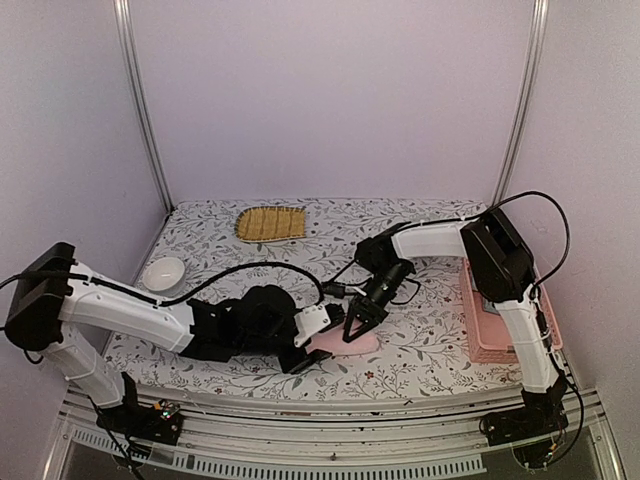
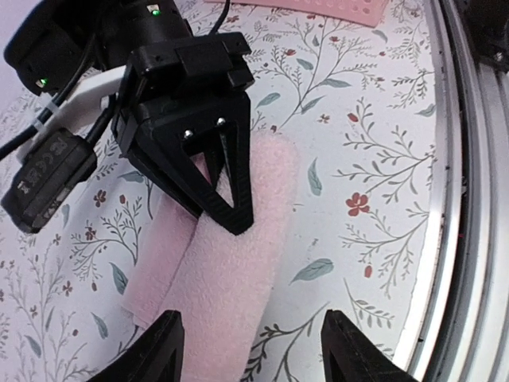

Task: Roll the towels
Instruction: Roll the towel at the center of the board.

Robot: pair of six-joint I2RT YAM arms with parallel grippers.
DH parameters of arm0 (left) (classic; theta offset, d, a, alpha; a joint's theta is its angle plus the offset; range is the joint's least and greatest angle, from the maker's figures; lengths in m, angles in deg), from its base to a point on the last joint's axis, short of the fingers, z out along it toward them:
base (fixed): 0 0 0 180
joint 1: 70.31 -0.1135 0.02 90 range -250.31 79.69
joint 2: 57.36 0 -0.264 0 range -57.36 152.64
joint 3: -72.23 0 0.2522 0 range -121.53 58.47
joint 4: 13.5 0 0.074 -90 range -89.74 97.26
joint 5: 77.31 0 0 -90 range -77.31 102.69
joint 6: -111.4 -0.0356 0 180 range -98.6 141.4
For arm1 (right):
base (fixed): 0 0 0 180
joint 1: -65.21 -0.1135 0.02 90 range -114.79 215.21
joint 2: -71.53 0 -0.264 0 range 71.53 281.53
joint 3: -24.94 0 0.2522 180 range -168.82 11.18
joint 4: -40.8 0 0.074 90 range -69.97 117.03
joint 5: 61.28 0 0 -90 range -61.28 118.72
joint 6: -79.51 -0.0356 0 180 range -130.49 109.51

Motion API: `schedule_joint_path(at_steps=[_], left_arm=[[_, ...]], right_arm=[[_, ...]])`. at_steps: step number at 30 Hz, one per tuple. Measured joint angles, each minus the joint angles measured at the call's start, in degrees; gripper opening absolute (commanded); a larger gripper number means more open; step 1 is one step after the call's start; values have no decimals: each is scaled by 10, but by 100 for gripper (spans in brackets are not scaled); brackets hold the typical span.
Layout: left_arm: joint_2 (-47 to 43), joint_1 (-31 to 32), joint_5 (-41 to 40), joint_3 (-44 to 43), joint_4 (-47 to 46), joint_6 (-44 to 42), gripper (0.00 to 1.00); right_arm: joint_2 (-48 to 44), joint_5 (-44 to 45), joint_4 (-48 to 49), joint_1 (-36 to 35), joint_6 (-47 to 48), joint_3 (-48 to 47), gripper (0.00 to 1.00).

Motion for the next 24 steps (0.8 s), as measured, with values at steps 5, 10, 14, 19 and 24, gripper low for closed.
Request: schedule_joint_path(at_steps=[5, 10, 14, 19, 24], left_arm=[[70, 0, -52, -45, 19, -67, 62], [116, 0, -71, -61, 34, -105, 62], [132, 0, -82, -69, 35, -116, 58], [143, 0, -85, -76, 35, -121, 49], [157, -2, -83, -92, 48, -119, 39]], right_arm=[[14, -19, -25, 0, -2, -10, 11], [18, -25, -37, 0, -5, -10, 11], [20, -28, -39, 0, -11, -10, 12], [20, -29, -40, 1, -13, -11, 17], [19, -27, -46, 1, -16, -13, 38]])
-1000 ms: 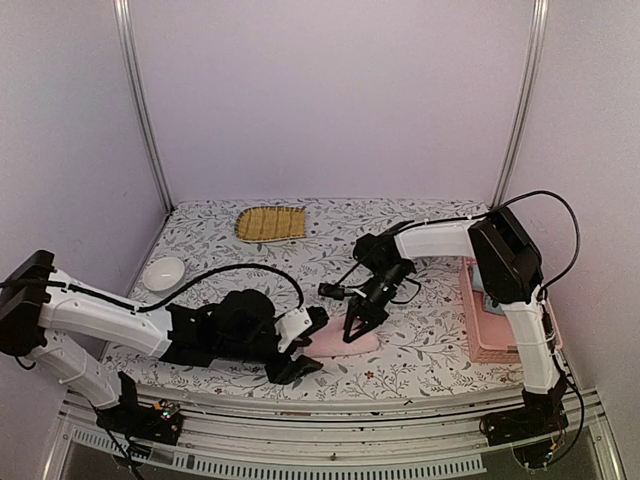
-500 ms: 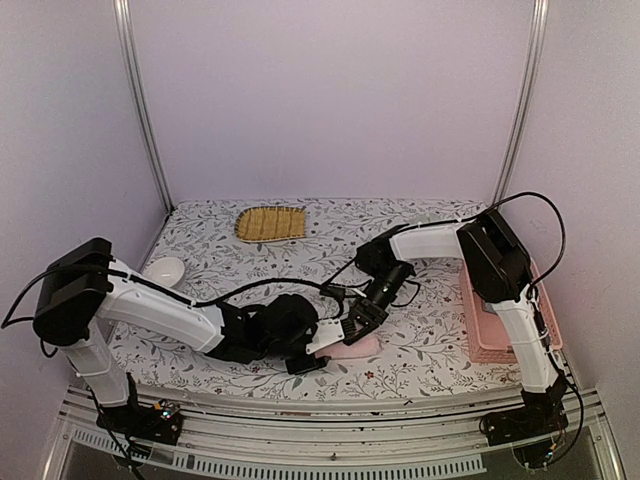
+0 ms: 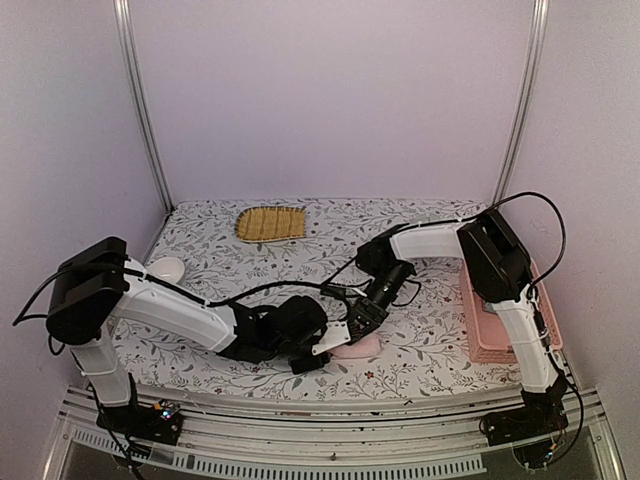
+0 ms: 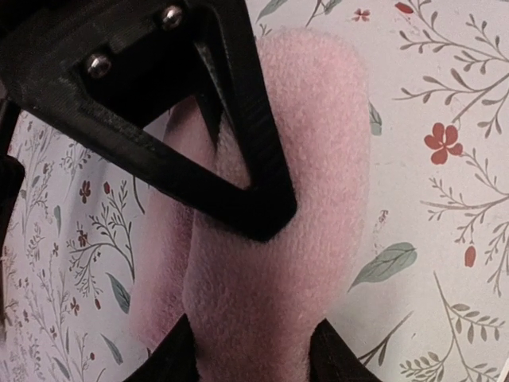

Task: Roll the towels
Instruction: Roll the towel at the center of the board.

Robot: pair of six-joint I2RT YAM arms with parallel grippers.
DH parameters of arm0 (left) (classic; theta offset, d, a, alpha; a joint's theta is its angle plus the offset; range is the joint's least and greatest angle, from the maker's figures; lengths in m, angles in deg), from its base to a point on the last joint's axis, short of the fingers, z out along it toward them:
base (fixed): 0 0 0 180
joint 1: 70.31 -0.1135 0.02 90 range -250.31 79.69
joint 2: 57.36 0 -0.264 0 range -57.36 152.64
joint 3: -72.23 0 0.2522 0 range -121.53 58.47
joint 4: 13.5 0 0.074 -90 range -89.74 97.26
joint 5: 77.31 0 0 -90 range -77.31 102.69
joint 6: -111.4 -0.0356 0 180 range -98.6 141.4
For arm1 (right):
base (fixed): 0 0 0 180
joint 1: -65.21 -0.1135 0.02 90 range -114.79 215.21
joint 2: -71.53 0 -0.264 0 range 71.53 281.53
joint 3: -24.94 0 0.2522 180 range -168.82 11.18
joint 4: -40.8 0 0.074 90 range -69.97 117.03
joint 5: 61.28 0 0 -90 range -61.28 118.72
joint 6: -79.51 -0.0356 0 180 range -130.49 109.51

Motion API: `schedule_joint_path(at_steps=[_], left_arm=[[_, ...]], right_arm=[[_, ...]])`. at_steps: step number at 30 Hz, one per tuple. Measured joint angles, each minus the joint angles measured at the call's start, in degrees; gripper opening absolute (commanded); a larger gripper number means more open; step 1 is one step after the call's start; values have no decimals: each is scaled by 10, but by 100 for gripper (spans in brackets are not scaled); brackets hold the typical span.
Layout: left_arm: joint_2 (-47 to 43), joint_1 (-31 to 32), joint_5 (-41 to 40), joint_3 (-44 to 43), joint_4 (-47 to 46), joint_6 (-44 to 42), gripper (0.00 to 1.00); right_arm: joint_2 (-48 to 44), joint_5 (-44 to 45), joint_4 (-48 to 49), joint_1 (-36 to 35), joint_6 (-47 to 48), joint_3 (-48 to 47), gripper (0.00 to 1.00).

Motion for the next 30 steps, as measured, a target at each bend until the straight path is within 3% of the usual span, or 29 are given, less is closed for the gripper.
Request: schedule_joint_path(at_steps=[6, 11, 18, 25, 30], left_arm=[[5, -5, 20, -11, 6, 13, 34], [6, -16, 51, -22, 23, 30, 32], [25, -55, 140, -71, 79, 74, 30], [47, -113, 256, -111, 123, 125, 28], [65, -139, 323, -133, 145, 154, 27]], right_arm=[[-41, 41, -13, 5, 1, -4, 49], [-97, 47, -47, 29, 0, -64, 50], [-247, 53, -50, 91, -16, -92, 49], [-377, 63, -6, 97, -32, 4, 44], [-392, 85, 27, 96, -33, 83, 42]])
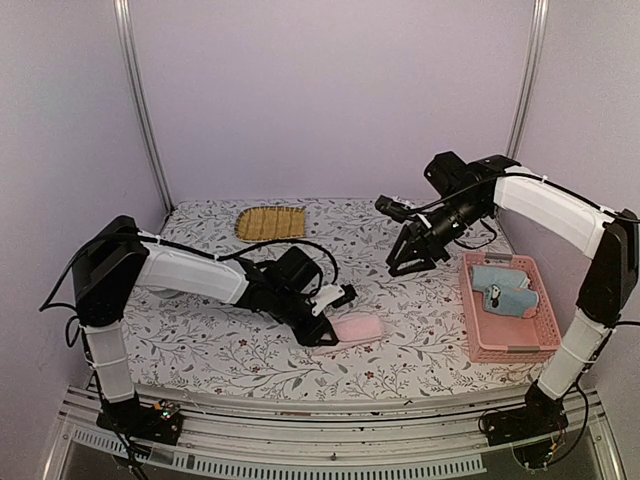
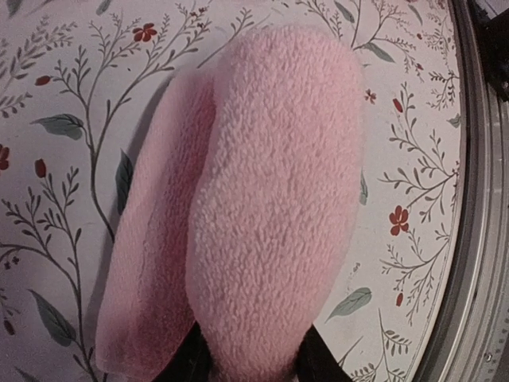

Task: Roll the towels
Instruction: Roll the towel at the center of the board.

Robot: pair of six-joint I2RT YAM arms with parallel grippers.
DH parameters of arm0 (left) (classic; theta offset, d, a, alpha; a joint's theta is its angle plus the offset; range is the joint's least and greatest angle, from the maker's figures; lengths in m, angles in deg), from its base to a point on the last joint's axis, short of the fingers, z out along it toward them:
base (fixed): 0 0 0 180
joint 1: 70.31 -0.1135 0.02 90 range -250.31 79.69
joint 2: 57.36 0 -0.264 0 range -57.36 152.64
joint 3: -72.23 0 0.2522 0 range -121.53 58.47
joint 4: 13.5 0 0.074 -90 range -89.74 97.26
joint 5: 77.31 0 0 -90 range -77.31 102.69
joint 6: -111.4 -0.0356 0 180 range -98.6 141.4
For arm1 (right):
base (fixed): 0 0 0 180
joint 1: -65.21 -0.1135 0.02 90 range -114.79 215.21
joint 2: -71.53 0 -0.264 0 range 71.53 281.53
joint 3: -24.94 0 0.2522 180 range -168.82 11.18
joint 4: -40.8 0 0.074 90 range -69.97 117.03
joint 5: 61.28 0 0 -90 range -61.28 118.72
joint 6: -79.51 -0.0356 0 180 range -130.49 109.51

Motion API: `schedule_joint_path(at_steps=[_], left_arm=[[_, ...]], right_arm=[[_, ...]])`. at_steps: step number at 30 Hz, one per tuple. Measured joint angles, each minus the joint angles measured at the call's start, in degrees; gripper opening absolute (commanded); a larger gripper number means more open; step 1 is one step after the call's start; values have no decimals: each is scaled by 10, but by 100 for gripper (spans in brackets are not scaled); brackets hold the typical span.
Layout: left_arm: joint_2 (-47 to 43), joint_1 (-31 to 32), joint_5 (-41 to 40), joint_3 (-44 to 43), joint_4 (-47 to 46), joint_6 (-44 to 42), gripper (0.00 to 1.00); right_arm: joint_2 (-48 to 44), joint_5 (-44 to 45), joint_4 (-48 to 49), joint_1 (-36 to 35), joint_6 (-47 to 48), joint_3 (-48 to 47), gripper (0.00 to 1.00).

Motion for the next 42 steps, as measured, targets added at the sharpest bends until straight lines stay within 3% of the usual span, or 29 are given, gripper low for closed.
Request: schedule_joint_path(at_steps=[7, 18, 26, 37, 42], left_arm=[[26, -30, 82, -24, 21, 31, 25], [51, -64, 173, -34, 21, 53, 23], [73, -83, 229, -45, 22, 60, 22], [99, -105, 285, -65, 36, 67, 22], [113, -115, 307, -79, 50, 67, 29]], right_arm=[[-17, 56, 70, -14, 4, 81, 36], [-37, 245, 239, -134, 4, 230, 44], [24, 336, 325, -201, 28, 235, 48], [94, 393, 404, -216, 64, 221, 49], [110, 404, 426, -217, 79, 221, 49]])
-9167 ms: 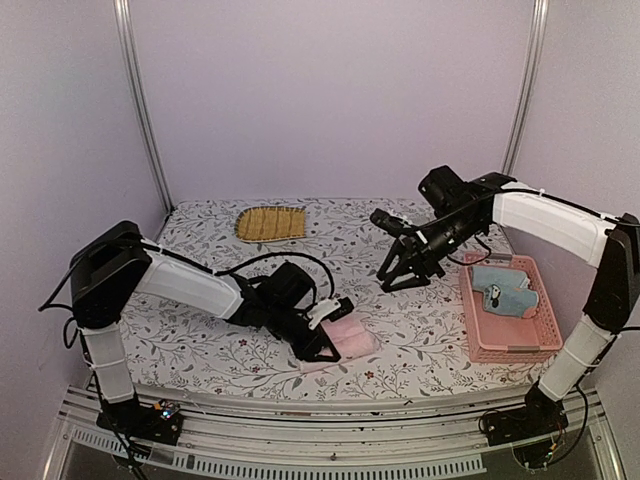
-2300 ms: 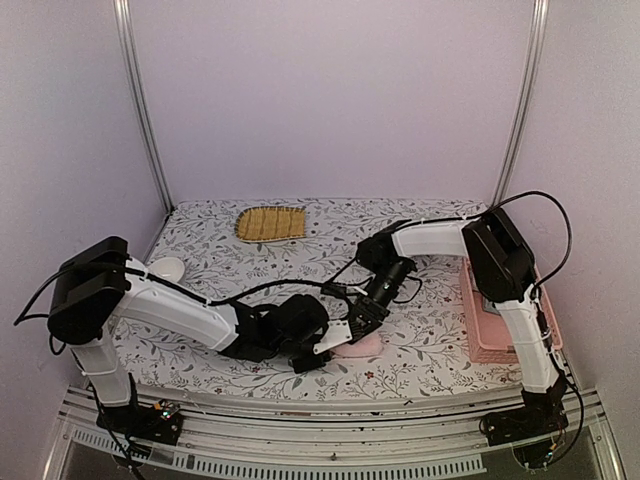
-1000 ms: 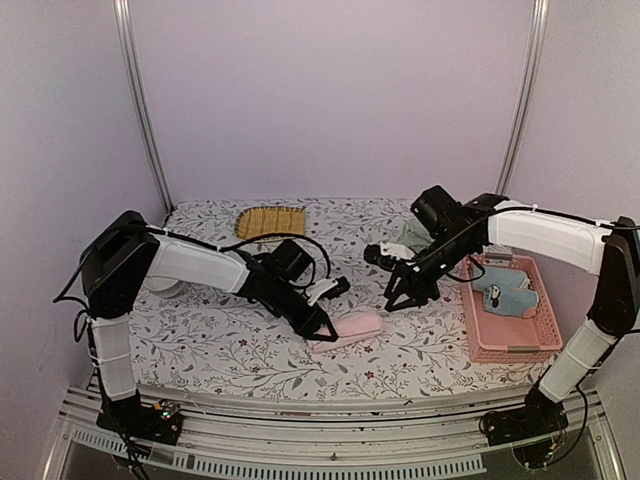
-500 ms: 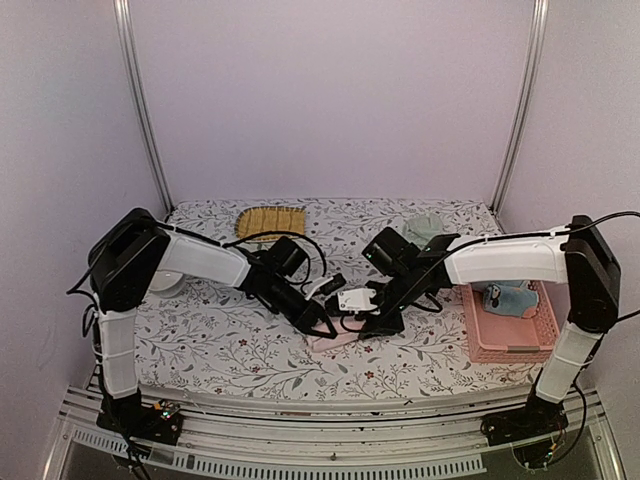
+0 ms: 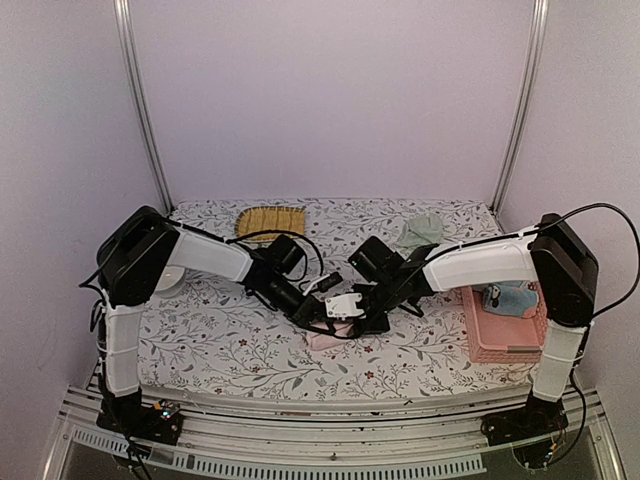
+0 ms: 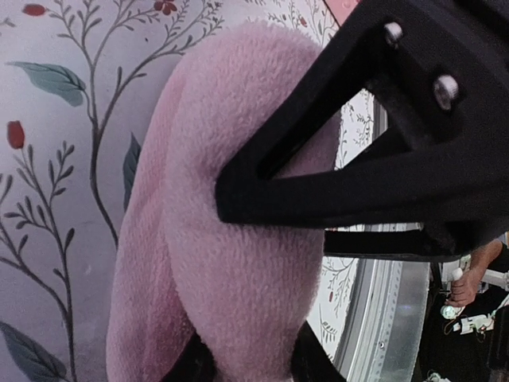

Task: Roll the towels
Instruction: Roll the towel at the center of the board.

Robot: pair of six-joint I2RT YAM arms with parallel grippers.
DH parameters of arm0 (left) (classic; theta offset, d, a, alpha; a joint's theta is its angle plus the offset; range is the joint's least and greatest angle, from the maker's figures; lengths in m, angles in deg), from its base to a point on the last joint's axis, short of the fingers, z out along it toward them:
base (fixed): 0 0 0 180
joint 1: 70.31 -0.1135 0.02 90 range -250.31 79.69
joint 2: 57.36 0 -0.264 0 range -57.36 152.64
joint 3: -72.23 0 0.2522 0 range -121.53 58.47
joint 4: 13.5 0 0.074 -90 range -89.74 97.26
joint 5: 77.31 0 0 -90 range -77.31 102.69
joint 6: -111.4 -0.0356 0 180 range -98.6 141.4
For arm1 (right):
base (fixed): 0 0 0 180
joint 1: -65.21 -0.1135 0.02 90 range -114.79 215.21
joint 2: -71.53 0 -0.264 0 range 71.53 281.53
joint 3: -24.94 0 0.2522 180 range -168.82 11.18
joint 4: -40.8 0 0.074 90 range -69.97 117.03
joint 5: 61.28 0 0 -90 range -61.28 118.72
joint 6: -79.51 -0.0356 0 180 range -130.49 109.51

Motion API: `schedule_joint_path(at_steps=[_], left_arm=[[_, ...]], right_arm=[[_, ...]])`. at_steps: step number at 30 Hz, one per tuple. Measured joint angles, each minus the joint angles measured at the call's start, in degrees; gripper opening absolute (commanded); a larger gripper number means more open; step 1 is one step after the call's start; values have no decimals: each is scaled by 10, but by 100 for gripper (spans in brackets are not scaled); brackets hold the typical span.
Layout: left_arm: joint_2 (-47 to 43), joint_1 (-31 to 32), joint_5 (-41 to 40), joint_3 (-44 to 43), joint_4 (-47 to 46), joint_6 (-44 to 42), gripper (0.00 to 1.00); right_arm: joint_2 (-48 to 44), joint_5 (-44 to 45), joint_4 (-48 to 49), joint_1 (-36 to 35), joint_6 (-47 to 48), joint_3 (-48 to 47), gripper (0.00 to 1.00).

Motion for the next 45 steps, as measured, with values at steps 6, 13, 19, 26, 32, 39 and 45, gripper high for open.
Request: schedule_joint_path(at_steps=[6, 13, 19, 26, 32, 39, 45], left_arm=[[3, -9, -4, -5, 10, 1, 38], [-10, -17, -33, 1, 25, -1, 45], [-34, -24, -61, 22, 24, -1, 47], [-50, -28, -70, 43, 14, 0, 54], [-122, -28, -127, 117, -22, 7, 60], [-249, -20, -200, 249, -104, 43, 62], [-361, 30, -299, 377, -216, 73, 66]], right_arm=[[14, 0, 14, 0, 15, 0, 48], [36, -18, 16, 1, 28, -17, 48], [54, -37, 12, 1, 36, -38, 44], [75, -61, -24, 3, 34, -77, 23], [92, -92, -42, 4, 31, -103, 20], [107, -138, -73, 8, 26, -124, 20], [132, -217, -129, 23, 25, -156, 20]])
